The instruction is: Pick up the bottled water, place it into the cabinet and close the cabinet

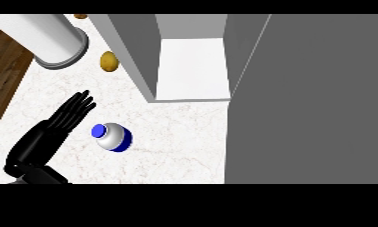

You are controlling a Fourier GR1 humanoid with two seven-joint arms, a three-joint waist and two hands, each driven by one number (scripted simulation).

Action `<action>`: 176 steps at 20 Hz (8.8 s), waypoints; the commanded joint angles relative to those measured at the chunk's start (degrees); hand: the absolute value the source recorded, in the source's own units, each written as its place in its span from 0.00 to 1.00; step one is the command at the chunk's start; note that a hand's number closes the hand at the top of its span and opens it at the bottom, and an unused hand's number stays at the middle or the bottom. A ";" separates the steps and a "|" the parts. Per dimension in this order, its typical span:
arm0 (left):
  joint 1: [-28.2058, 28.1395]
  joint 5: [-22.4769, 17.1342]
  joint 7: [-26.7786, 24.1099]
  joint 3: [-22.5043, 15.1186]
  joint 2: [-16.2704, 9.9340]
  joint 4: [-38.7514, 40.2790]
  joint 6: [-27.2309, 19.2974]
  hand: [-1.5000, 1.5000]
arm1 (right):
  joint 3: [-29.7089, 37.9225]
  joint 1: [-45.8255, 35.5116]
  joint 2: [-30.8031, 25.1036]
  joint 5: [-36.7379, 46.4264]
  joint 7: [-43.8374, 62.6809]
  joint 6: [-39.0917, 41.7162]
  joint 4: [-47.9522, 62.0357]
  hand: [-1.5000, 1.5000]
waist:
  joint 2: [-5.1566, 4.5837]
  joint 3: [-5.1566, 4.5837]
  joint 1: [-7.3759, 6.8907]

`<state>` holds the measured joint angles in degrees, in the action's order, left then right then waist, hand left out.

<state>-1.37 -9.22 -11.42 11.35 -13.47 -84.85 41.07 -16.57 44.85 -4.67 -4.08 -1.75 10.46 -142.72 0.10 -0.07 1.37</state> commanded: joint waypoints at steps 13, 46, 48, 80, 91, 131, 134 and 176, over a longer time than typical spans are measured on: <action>10.19 19.01 -31.92 -2.06 1.16 38.75 -9.92 0.00 | -3.19 8.84 -1.67 2.58 -6.47 1.31 -4.48 0.00 | -0.27 -0.11 0.42; 19.78 9.07 -42.69 -1.08 9.84 62.13 -13.52 1.00 | -0.43 15.51 -4.79 0.31 -13.50 3.13 -4.39 0.00 | -0.09 -0.08 -0.23; 17.88 5.31 -43.28 3.12 10.71 61.17 -19.30 1.00 | -1.76 15.61 -3.47 1.14 -12.95 1.86 -3.35 0.00 | -0.04 -0.07 -1.19; 35.24 -21.33 -14.97 -35.54 13.47 30.91 -68.37 1.00 | 3.08 10.53 -4.69 -3.57 -11.62 2.47 -3.03 0.00 | -0.22 0.06 0.42; 54.83 -22.76 -8.61 -29.50 13.47 49.68 -70.73 1.00 | 7.30 9.79 -4.45 -6.79 -13.26 5.15 1.59 0.00 | -0.57 0.09 1.07; 70.93 -20.96 -25.09 -22.87 9.29 74.55 -67.75 0.00 | 9.00 10.63 -5.40 -7.87 -14.36 12.14 0.07 0.00 | -1.66 -0.06 3.25; 69.80 -21.71 -28.14 -21.86 12.22 73.37 -64.57 0.00 | 8.95 10.23 -5.34 -9.24 -11.56 11.18 -1.67 0.00 | -1.50 -0.05 2.25; 15.24 -26.63 -16.91 -46.34 2.45 1.69 -56.48 1.00 | 2.35 13.33 -13.21 2.90 -9.79 15.73 -7.02 1.00 | 0.40 0.01 -2.21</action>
<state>19.22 -35.48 -29.40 -34.25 -7.83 -77.79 -16.14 -15.29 56.75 -12.74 -3.50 -14.94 22.87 -142.34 0.59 -0.05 -0.56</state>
